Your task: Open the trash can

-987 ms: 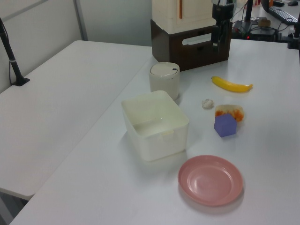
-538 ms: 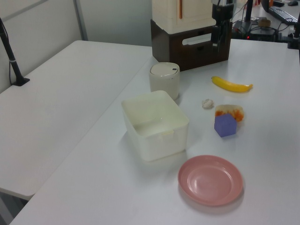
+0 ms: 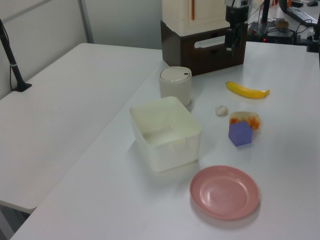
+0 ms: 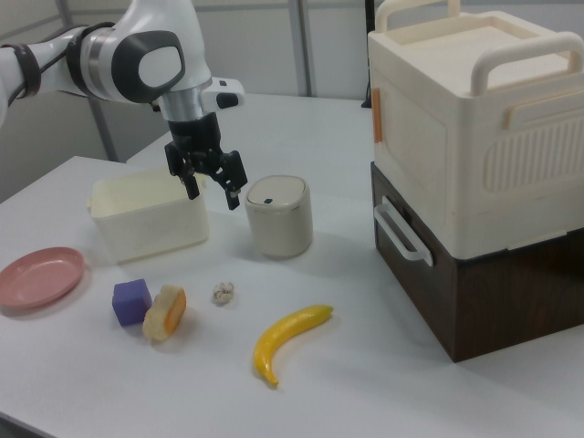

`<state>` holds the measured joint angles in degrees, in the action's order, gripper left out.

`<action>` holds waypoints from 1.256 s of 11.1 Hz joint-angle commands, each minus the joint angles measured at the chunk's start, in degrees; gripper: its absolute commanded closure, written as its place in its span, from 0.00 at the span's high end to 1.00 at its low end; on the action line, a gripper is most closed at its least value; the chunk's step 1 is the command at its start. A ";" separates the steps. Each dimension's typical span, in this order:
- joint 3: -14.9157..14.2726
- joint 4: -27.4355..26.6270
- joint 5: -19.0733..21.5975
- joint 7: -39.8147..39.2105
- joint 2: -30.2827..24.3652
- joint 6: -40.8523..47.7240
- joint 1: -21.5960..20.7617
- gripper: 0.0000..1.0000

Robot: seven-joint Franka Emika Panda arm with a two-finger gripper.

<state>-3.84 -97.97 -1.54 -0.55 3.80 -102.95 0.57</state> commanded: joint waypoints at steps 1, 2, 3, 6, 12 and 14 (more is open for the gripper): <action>0.15 -0.03 -1.36 0.99 0.15 1.00 -0.22 1.00; 0.15 -0.03 -1.36 0.99 0.06 1.00 -0.31 1.00; 0.24 -0.03 -1.36 0.99 0.15 0.91 -0.31 1.00; 0.15 -0.11 -1.36 0.90 0.41 0.39 -0.40 1.00; 0.15 -0.03 1.88 -3.85 2.70 -8.03 -0.22 0.00; 0.15 0.06 3.55 -3.41 4.45 -14.87 -0.22 0.00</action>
<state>-3.69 -97.92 -0.05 -2.99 6.95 -111.56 0.56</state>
